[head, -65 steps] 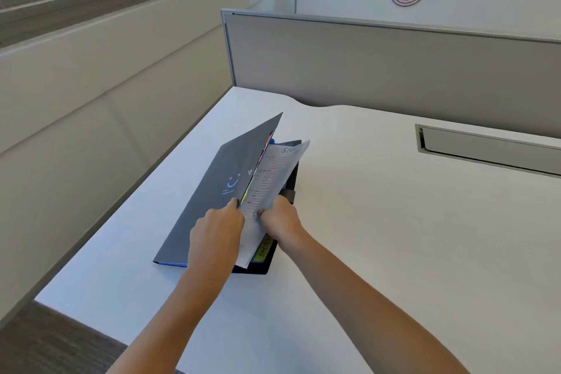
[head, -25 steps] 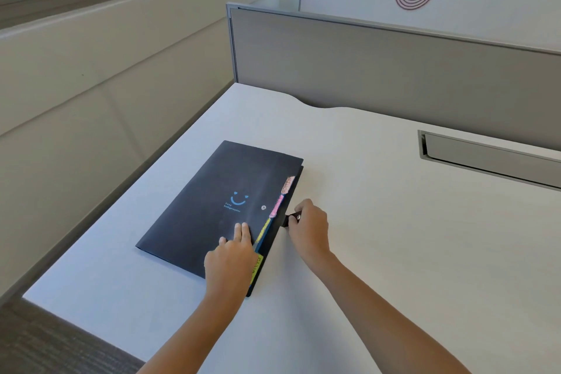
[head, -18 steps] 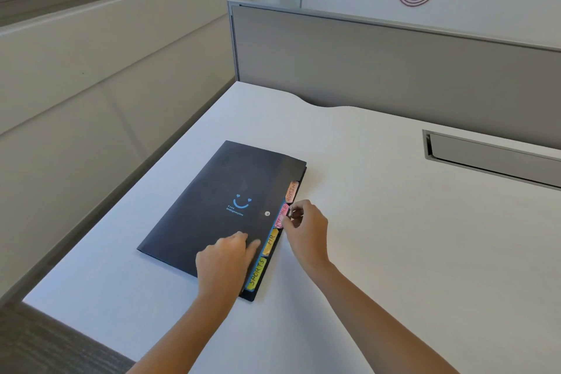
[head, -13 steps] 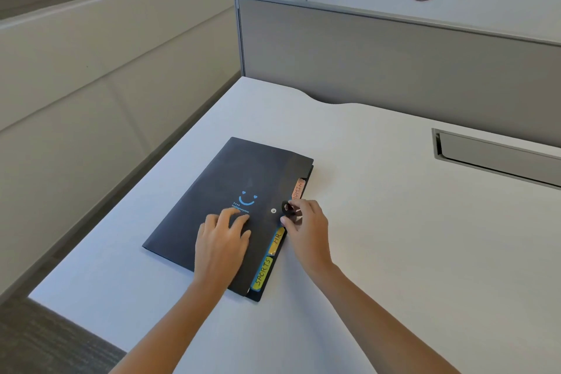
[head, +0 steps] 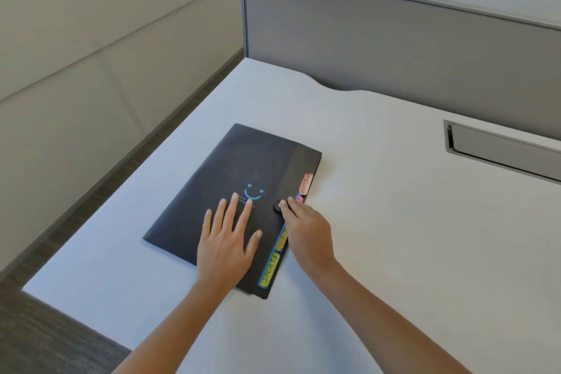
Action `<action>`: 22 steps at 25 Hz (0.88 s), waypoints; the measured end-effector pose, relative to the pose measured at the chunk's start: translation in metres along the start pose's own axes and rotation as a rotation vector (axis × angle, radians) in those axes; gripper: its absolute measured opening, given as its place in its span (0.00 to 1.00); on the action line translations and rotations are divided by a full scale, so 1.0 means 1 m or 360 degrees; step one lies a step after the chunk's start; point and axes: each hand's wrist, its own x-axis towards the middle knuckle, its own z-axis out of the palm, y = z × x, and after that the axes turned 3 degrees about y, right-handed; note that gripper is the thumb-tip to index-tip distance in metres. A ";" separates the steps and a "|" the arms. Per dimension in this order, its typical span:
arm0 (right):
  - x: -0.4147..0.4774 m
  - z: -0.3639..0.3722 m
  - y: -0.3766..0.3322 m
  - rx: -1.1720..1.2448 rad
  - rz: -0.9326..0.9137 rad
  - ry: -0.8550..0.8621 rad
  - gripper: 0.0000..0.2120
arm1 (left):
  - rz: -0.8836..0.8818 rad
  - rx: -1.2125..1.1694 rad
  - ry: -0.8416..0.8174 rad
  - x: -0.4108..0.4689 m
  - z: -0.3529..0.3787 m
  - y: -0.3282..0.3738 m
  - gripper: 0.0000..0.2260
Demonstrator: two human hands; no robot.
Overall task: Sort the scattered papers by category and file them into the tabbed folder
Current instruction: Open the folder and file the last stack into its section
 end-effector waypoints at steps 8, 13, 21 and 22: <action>0.005 0.005 -0.006 -0.0489 -0.0294 -0.0193 0.23 | 0.0013 -0.0007 0.0022 0.000 0.003 0.000 0.29; 0.017 0.009 -0.008 -0.0611 -0.0451 -0.0220 0.13 | 0.0003 -0.0003 0.0017 0.000 0.002 0.001 0.29; 0.006 -0.018 0.009 0.0320 0.0015 -0.0194 0.20 | -0.0004 -0.0025 -0.0002 -0.001 -0.001 0.000 0.32; 0.000 -0.025 0.011 0.0466 0.0206 -0.0205 0.21 | -0.0049 -0.0081 0.0028 -0.002 -0.004 0.004 0.32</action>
